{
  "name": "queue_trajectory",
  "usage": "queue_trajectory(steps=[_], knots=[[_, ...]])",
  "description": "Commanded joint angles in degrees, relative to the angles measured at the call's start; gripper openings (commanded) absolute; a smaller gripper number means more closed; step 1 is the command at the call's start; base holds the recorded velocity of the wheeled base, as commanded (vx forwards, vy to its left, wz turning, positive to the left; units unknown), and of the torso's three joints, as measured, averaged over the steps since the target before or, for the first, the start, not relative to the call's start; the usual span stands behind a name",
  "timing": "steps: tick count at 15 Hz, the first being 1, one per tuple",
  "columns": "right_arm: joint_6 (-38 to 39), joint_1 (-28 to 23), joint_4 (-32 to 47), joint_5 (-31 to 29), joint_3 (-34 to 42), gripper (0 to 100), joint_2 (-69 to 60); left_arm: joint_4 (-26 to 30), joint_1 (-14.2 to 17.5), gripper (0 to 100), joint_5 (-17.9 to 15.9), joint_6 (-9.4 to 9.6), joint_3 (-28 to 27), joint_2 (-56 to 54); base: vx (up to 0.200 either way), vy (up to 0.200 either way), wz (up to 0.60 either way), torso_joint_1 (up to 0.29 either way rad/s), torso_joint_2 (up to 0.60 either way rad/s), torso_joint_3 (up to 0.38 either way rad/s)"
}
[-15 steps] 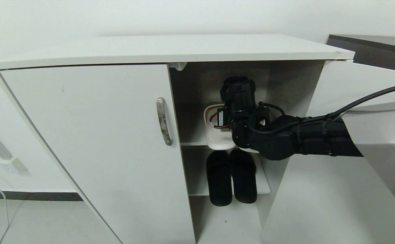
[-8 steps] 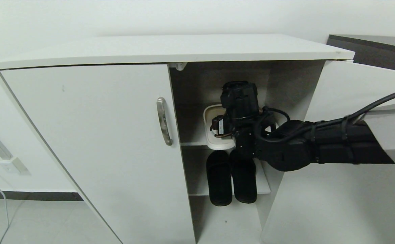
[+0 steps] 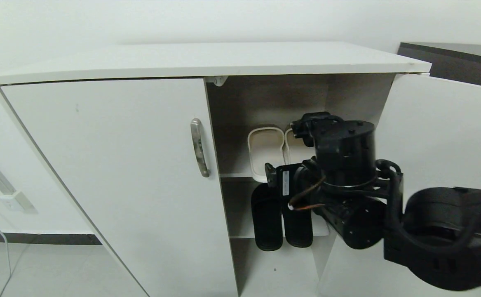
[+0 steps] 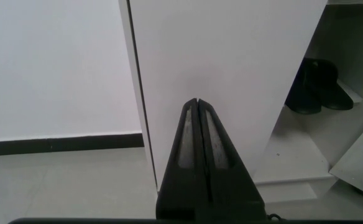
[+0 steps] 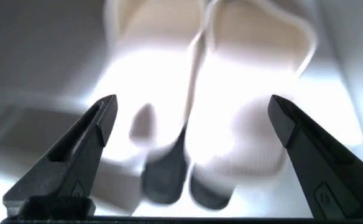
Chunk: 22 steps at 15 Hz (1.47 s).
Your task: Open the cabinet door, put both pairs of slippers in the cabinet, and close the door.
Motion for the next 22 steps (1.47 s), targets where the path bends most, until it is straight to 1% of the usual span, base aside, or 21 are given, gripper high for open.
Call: queue_trajectory(steps=[1, 5, 6, 10, 14, 21, 22], knots=[[-0.1, 1.9, -3.9, 4.7, 8.4, 100, -7.0, 0.0, 0.0, 0, 0.0, -0.03, 0.0, 0.0, 0.0, 0.0, 0.0, 0.0, 0.0, 0.0], [0.1, 1.9, -6.3, 5.2, 11.0, 100, -6.6, 0.0, 0.0, 0, 0.0, -0.03, 0.0, 0.0, -0.2, 0.0, 0.0, 0.0, 0.0, 0.005], [0.0, 1.9, -6.4, 5.2, 11.1, 0, -6.7, 0.0, 0.0, 0, 0.0, -0.03, 0.0, 0.0, -0.2, 0.0, 0.0, 0.002, 0.0, 0.002], [0.1, 2.4, -6.4, 6.1, 11.6, 0, -6.8, 0.0, 0.0, 0, 0.0, -0.03, -0.1, 0.0, -0.2, 0.0, 0.0, 0.001, 0.0, 0.004], [0.0, 2.4, -6.4, 6.2, 12.9, 0, -6.7, 0.0, 0.0, 0, 0.0, -0.03, -0.1, 0.0, 0.0, 0.0, 0.0, 0.0, 0.0, 0.0], [0.3, 2.6, -6.4, 6.2, 13.1, 0, -3.9, 0.0, 0.0, 0, 0.0, -0.03, -0.1, 0.0, 0.0, 0.0, 0.0, 0.0, 0.0, 0.0], [0.5, 2.6, -6.4, 6.2, 13.2, 0, -3.8, 0.1, 0.0, 0, 0.0, -0.03, -0.1, 0.0, -0.2, 0.0, 0.0, 0.002, 0.01, 0.002]])
